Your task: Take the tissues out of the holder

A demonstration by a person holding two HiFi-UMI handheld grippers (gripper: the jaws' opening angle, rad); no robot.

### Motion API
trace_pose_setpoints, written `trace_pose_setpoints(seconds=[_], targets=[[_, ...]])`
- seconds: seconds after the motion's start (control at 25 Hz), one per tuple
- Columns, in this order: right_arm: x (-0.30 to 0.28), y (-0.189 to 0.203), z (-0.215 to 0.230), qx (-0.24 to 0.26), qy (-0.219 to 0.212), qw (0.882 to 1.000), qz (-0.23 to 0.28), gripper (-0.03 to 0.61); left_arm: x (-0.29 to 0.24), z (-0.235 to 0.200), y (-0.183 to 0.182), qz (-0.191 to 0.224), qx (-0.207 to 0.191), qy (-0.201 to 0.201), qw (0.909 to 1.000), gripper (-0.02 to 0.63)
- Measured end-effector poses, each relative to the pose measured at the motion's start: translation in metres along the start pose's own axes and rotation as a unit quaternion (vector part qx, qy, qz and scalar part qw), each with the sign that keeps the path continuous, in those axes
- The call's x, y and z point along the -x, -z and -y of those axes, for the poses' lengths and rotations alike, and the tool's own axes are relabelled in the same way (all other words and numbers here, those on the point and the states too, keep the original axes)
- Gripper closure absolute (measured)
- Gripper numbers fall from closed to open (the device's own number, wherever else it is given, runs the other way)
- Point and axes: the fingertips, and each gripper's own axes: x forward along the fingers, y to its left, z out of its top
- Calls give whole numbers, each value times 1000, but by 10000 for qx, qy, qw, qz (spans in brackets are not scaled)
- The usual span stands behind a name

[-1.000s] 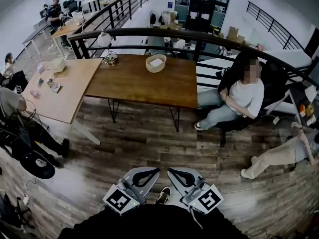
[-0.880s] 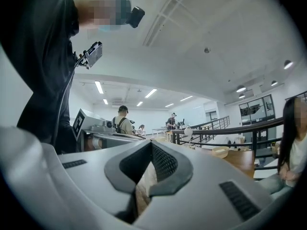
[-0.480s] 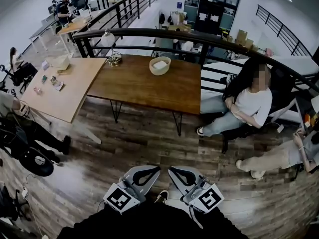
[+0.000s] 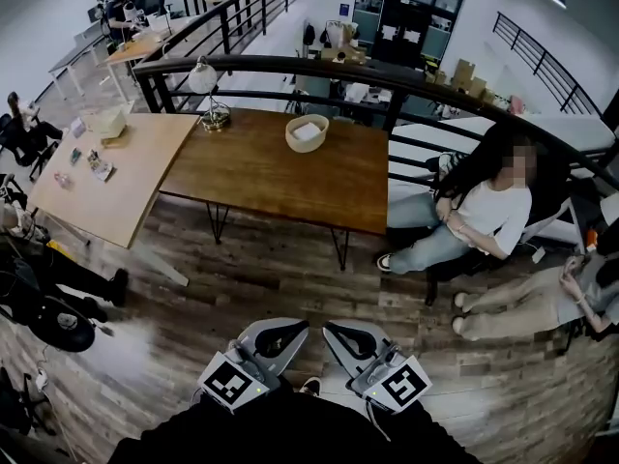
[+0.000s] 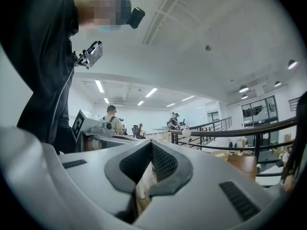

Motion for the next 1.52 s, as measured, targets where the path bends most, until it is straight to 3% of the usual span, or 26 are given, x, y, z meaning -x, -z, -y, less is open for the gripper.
trace_pose_setpoints(seconds=[1.04,1.52], targets=[[-185,-6,114,41,403,9988,-282,575,-41,-213,-37,195,124,448,9987,604],[-231,4,127,19,603,9971,-457,575,-37,-266,-34,149,211,641,9976,604]])
